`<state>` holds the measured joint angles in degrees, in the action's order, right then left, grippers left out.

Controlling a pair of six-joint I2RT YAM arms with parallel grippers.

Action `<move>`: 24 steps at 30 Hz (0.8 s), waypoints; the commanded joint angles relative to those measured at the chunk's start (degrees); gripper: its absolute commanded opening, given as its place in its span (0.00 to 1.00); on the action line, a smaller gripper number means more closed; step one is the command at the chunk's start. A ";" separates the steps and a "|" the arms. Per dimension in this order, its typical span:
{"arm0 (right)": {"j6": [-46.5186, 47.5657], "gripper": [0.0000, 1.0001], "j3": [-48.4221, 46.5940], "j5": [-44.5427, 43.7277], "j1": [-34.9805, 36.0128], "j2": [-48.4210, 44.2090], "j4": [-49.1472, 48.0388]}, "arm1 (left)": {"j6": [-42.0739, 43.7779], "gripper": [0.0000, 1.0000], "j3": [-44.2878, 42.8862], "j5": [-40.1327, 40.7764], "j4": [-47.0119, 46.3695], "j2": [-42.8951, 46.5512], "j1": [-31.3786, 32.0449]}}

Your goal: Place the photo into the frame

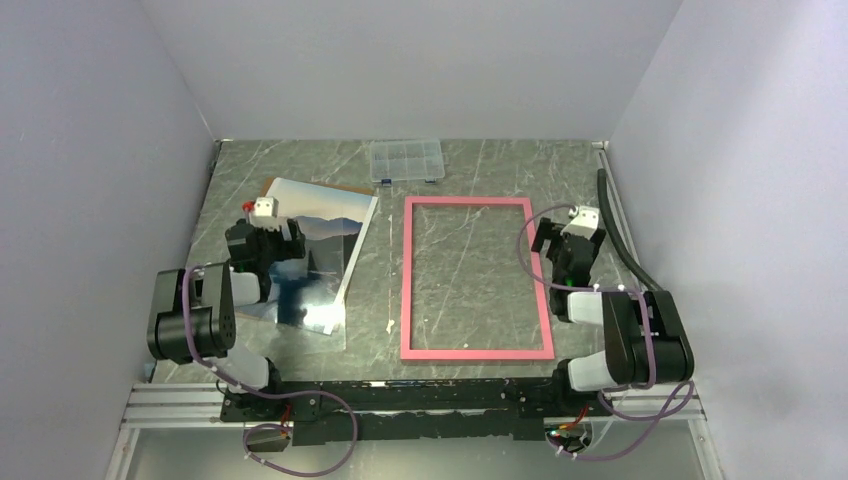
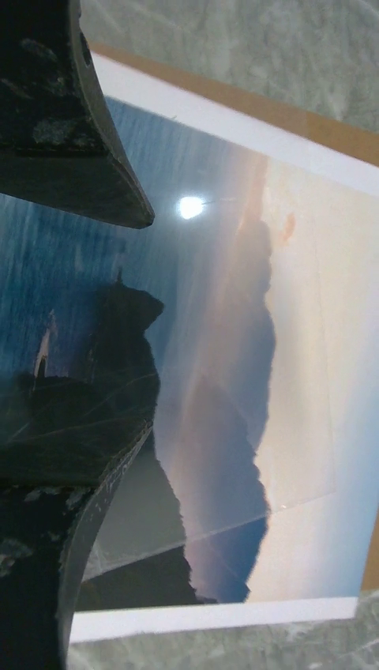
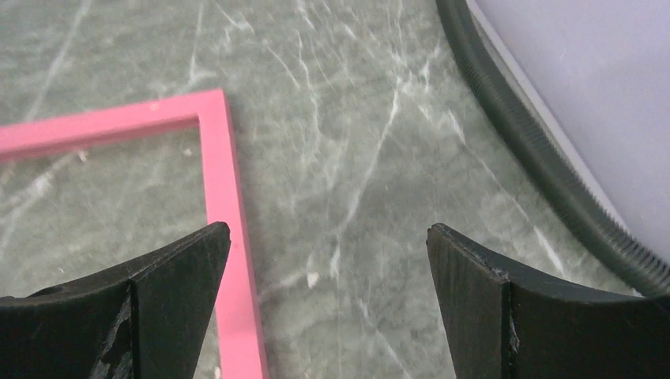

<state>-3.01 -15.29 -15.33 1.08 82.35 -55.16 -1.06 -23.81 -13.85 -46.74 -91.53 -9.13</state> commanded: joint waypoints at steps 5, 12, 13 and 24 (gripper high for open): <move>-4.95 1.00 -10.62 1.60 0.84 -13.87 16.46 | 0.15 0.95 -18.20 -1.04 32.96 9.22 0.15; -28.96 0.98 -32.37 20.34 -3.51 -11.64 47.13 | 0.36 0.95 -41.00 -1.31 64.12 6.49 0.16; -28.32 0.99 -34.70 25.71 -3.52 -9.48 48.64 | 0.36 0.95 -43.98 -1.28 67.89 5.86 0.07; -29.50 1.00 -55.77 -4.73 28.12 4.94 83.05 | 2.91 0.92 -55.02 -3.55 86.86 7.41 -1.48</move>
<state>-29.89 -67.57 -8.47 20.45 86.08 13.80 0.64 -77.84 -16.36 31.11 -86.35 -9.50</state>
